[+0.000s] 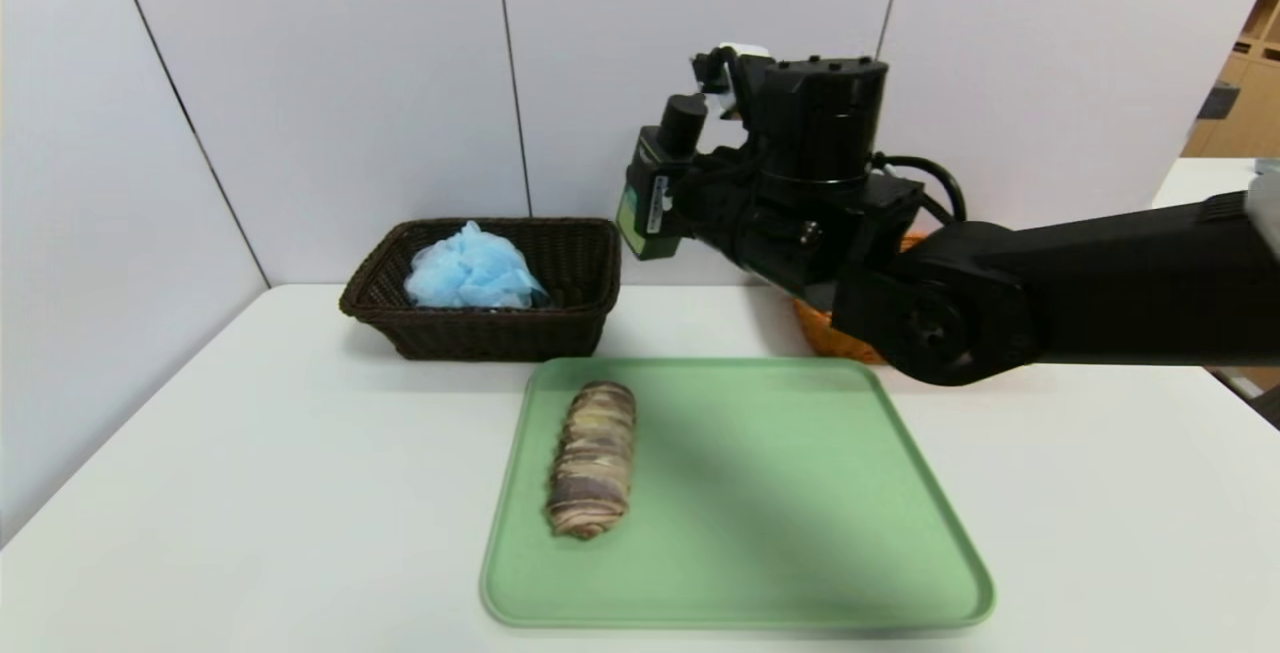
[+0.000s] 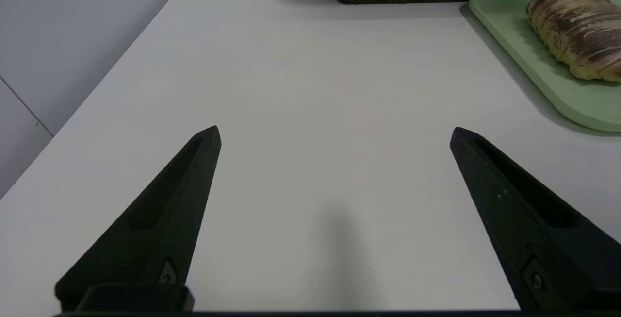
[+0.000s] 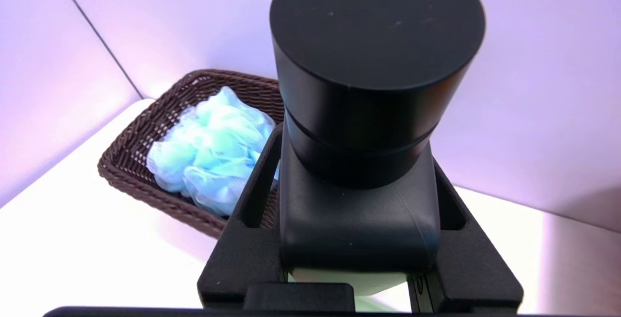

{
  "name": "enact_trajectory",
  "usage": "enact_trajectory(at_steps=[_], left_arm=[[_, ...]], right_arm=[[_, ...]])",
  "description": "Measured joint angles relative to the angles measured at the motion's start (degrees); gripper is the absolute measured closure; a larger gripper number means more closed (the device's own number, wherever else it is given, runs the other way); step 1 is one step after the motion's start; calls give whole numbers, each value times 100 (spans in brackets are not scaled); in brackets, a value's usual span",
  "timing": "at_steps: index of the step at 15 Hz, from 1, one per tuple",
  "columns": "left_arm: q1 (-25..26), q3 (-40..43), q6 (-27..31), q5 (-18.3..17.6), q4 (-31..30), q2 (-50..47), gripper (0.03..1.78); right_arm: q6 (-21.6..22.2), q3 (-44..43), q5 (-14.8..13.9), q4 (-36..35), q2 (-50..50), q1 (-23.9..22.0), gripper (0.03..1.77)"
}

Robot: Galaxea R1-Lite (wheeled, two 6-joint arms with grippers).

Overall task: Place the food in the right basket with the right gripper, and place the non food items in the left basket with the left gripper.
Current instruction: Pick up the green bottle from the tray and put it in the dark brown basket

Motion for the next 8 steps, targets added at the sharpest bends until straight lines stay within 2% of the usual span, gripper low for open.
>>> enact_trajectory(at_steps=[8], left_arm=[[0, 0, 0, 2, 0, 0, 12]], right_arm=[[-2, -1449, -4, -72, 1329, 304, 117]])
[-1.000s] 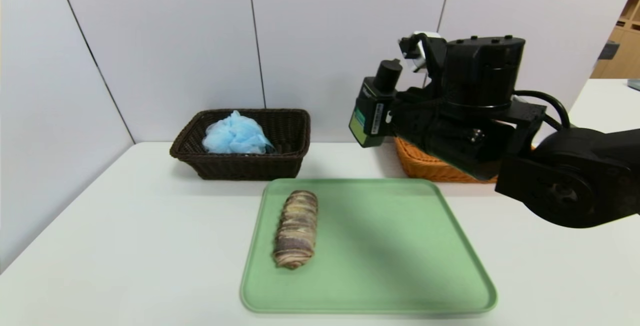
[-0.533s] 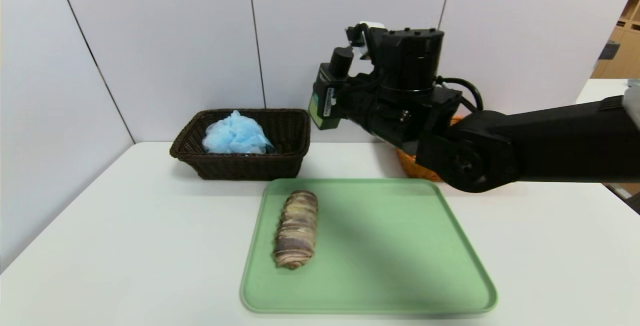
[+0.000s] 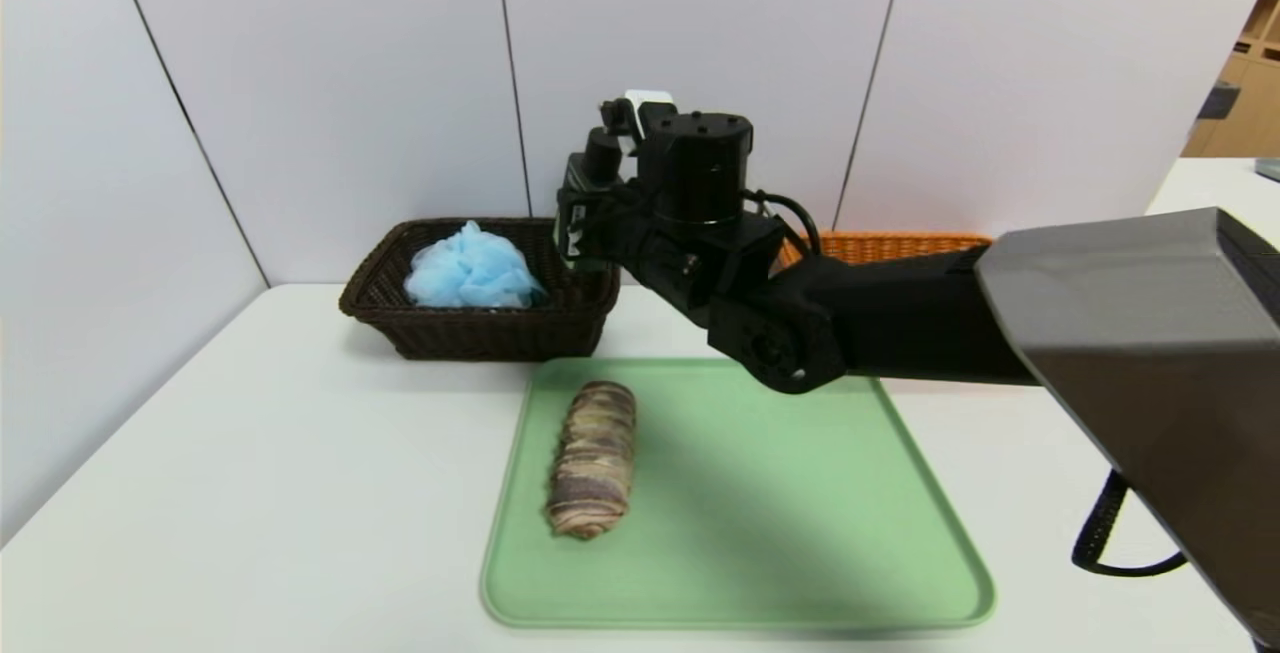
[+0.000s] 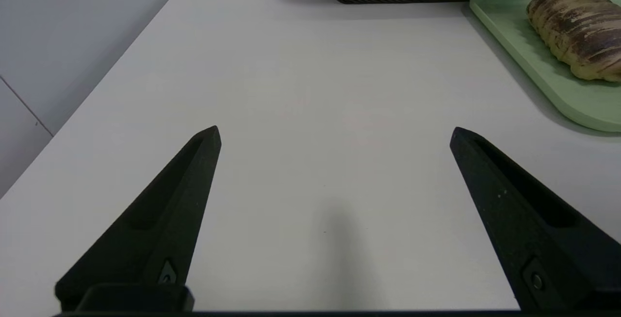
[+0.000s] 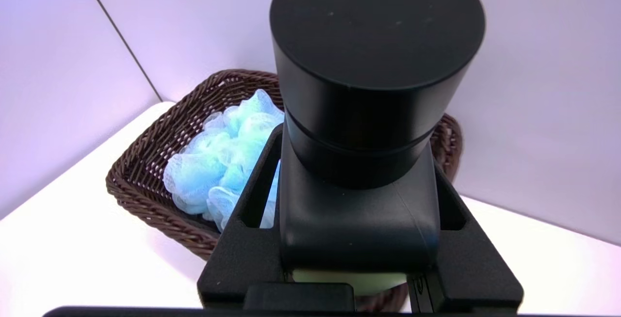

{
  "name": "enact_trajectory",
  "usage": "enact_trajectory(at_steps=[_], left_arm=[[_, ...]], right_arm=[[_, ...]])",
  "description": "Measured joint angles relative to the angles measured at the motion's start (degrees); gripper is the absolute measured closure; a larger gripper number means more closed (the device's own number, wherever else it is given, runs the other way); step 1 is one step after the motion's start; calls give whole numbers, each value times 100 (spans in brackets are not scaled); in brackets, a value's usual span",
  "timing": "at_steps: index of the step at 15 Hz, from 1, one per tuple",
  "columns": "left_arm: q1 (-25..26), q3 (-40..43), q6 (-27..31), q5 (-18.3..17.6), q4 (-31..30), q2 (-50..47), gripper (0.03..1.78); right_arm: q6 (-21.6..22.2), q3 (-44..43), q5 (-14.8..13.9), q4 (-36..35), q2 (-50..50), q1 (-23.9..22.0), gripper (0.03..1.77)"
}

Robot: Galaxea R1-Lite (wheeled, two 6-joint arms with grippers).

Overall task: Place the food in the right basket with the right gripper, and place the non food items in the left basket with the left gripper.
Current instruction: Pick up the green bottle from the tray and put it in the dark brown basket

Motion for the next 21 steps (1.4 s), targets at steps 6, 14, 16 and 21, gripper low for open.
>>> enact_trajectory(at_steps=[6, 14, 16, 21], left_arm=[[0, 0, -2, 0, 0, 0, 12], [0, 0, 0, 0, 0, 0, 12], [0, 0, 0, -2, 0, 0, 12], [0, 0, -2, -2, 0, 0, 12]], right_arm=[[-140, -736, -32, -99, 689, 60, 117], [-383, -1089, -60, -297, 1251, -48, 117], [-416, -1092, -60, -355, 1304, -74, 117], [-564, -1095, -44, -523, 1397, -88, 117]])
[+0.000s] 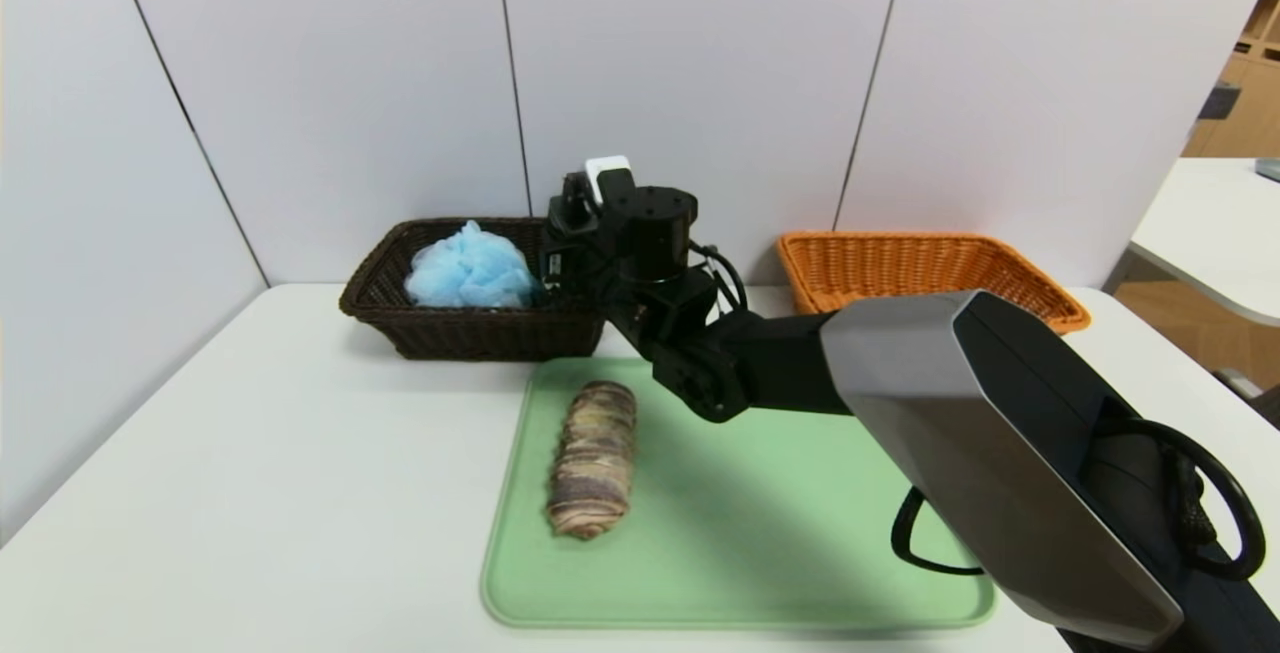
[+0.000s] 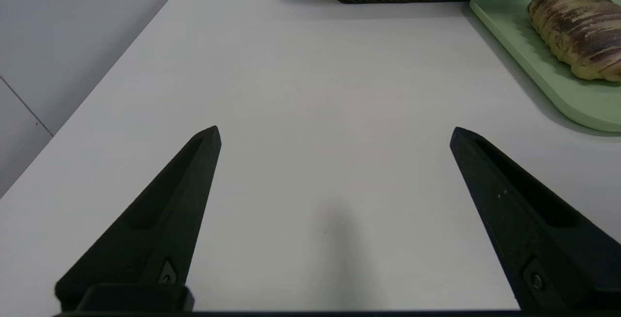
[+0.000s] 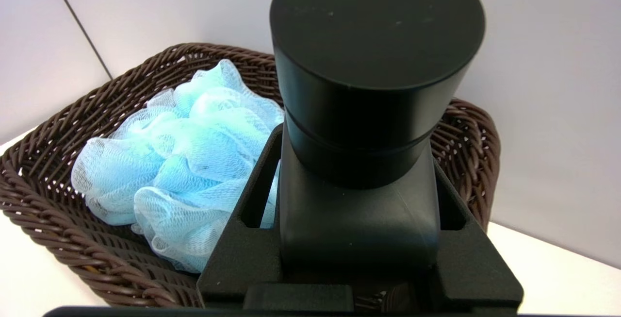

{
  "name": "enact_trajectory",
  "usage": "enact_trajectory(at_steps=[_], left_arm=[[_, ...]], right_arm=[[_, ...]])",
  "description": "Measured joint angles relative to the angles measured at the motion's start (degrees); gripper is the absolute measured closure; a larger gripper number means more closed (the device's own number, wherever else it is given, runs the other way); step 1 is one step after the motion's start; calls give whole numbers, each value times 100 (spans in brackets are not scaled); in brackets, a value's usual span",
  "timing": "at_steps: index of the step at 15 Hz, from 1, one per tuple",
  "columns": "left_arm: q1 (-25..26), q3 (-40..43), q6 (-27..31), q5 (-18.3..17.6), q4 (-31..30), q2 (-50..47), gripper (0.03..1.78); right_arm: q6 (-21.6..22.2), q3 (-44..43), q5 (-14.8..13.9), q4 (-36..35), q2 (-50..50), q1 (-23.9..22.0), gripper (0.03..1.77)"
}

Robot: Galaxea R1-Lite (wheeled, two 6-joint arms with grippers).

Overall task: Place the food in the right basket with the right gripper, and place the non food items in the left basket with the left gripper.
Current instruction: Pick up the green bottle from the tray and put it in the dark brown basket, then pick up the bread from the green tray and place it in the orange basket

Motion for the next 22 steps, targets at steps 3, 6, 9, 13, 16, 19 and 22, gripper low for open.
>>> enact_trajectory(at_steps=[3, 6, 9, 13, 16, 19, 22], left_arm=[[0, 0, 0, 0, 0, 0, 12], [0, 0, 2, 0, 0, 0, 12], [0, 0, 2, 0, 0, 0, 12], [0, 0, 0, 0, 0, 0, 12], [0, 0, 2, 2, 0, 0, 12], [0, 0, 2, 0, 0, 0, 12], [0, 0, 5, 2, 0, 0, 12]], right_arm=[[-4, 0, -2, -4, 20, 2, 117], [-11, -2, -13, -15, 11, 2, 82], [-11, -2, -16, -6, -22, 2, 58], [5, 5, -33, 80, -258, 2, 38], [72, 101, -134, 254, -757, 2, 29], [199, 608, -241, 553, -1467, 0, 23], [262, 1474, -267, 610, -2246, -26, 18]])
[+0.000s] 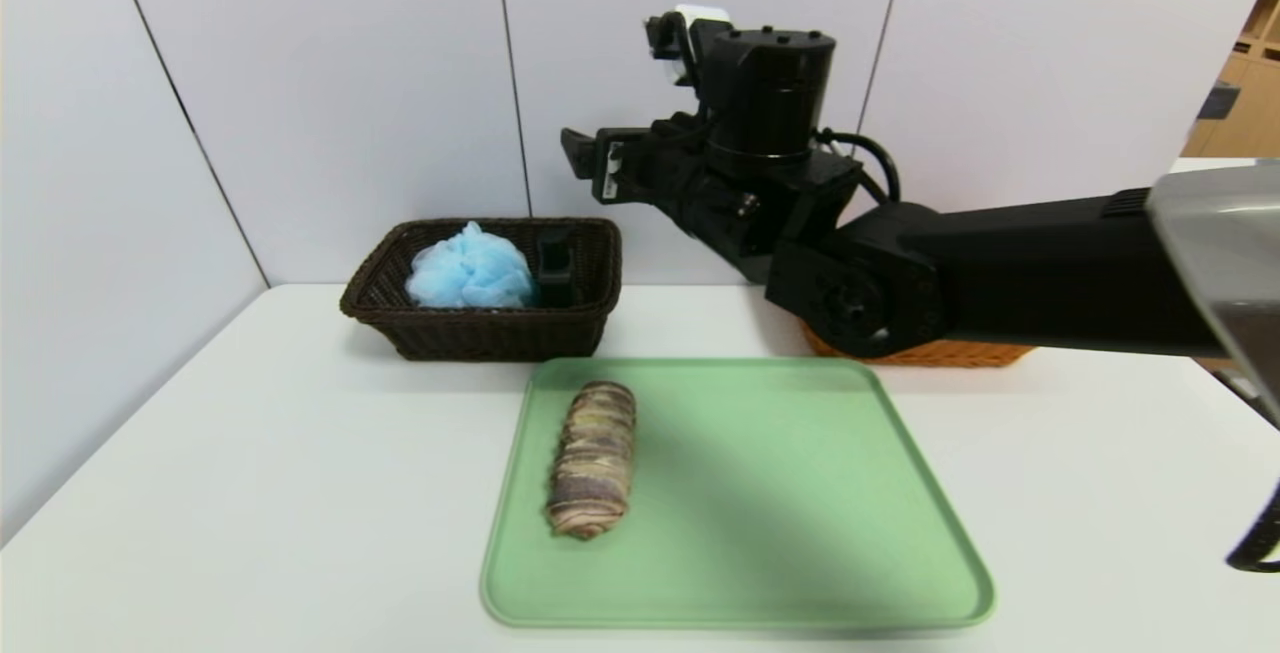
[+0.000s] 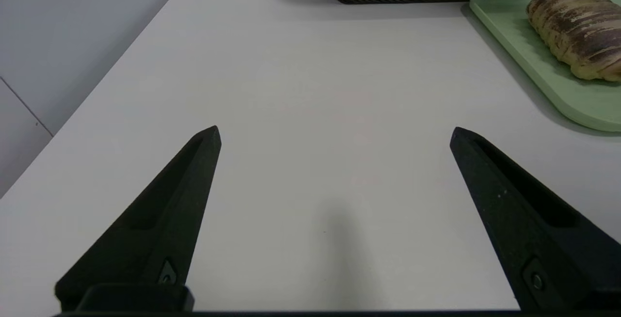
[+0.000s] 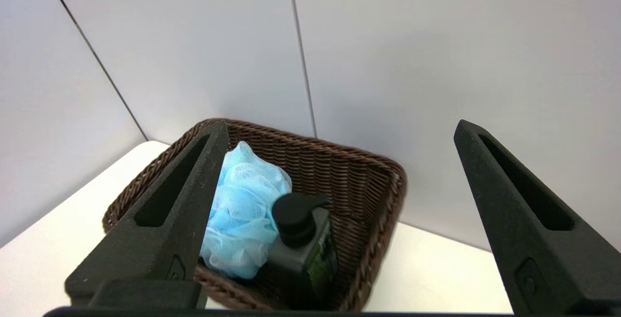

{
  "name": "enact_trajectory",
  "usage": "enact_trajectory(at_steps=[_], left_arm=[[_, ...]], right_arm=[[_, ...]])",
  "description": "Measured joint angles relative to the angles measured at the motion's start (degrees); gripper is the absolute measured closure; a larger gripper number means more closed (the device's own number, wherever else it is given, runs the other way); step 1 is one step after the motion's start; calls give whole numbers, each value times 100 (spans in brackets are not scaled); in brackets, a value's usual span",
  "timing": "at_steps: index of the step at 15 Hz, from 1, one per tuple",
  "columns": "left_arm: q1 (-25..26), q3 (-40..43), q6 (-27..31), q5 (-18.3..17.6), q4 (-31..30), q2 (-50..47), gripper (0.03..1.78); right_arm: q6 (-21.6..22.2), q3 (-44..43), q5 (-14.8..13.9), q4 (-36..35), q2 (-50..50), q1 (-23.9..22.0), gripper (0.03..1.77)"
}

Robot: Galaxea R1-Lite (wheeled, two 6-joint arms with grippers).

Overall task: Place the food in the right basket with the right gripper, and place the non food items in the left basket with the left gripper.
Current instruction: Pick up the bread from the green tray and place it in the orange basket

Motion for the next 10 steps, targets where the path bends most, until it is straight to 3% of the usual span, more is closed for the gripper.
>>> enact_trajectory(at_steps=[6, 10], left_arm=[[0, 0, -5, -2, 0, 0, 12], [0, 0, -2, -2, 0, 0, 12]], right_arm=[[200, 2247, -52, -6, -1340, 69, 13], [440, 3198, -50, 389, -2200, 262, 12]])
